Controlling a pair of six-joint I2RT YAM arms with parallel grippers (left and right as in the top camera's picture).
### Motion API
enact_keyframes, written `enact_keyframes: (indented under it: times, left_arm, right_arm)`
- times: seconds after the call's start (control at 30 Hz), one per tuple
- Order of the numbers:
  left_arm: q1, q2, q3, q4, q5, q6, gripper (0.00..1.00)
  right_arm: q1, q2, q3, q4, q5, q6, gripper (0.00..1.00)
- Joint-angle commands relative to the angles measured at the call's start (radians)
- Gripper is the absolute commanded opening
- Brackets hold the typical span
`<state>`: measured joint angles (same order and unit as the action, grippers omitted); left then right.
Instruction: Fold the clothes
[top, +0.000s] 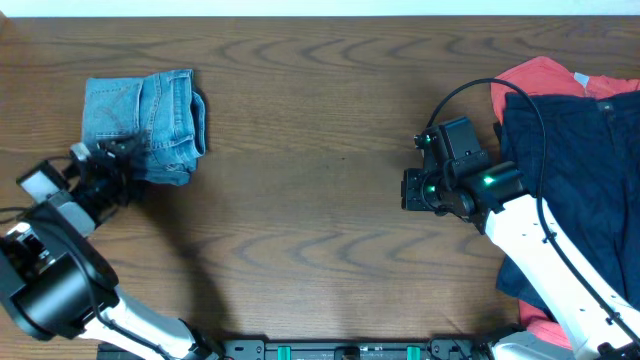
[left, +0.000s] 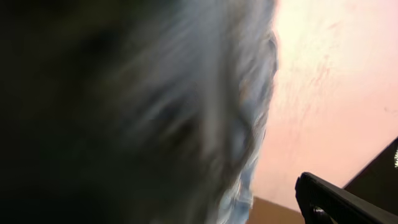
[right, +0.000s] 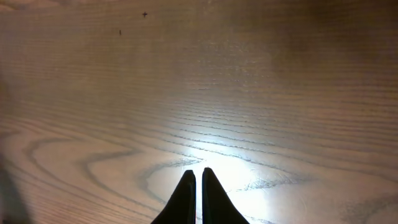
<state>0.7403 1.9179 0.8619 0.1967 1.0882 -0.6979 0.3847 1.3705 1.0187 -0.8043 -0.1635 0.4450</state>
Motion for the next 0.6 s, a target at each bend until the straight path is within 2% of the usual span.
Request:
enact_keyframes:
  times: [0.0,0.07,0.13,0.3,0.4,0.57]
  left_arm:
    - [0.048,-0.026,0.007,-0.183,0.006,0.246,0.98]
    - [0.069,-0.026,0.007,-0.38,-0.15,0.341,0.98]
    - [0.082,-0.027,0.007,-0.509,-0.238,0.4,0.98]
    - [0.09,-0.095,0.007,-0.69,-0.249,0.478,0.98]
    - [0.087,-0.222,0.008,-0.766,-0.305,0.507,0.98]
    - [0.079,-0.543,0.06,-0.903,-0.397,0.553,0.98]
  right_arm:
    - [0.002,0.004,0.002,0.002,0.002,0.014,0.05]
    - [0.002,0.004,0.002,0.002,0.002,0.014,0.05]
    - [0.002,0.004,0.002,0.0,-0.008,0.014,0.04]
    - [0.002,0.002,0.002,0.005,-0.028,0.01,0.05]
    - [0.002,-0.002,0.002,0.001,-0.029,0.01,0.05]
    - [0.002,-0.018,0.002,0.002,-0.029,0.003,0.05]
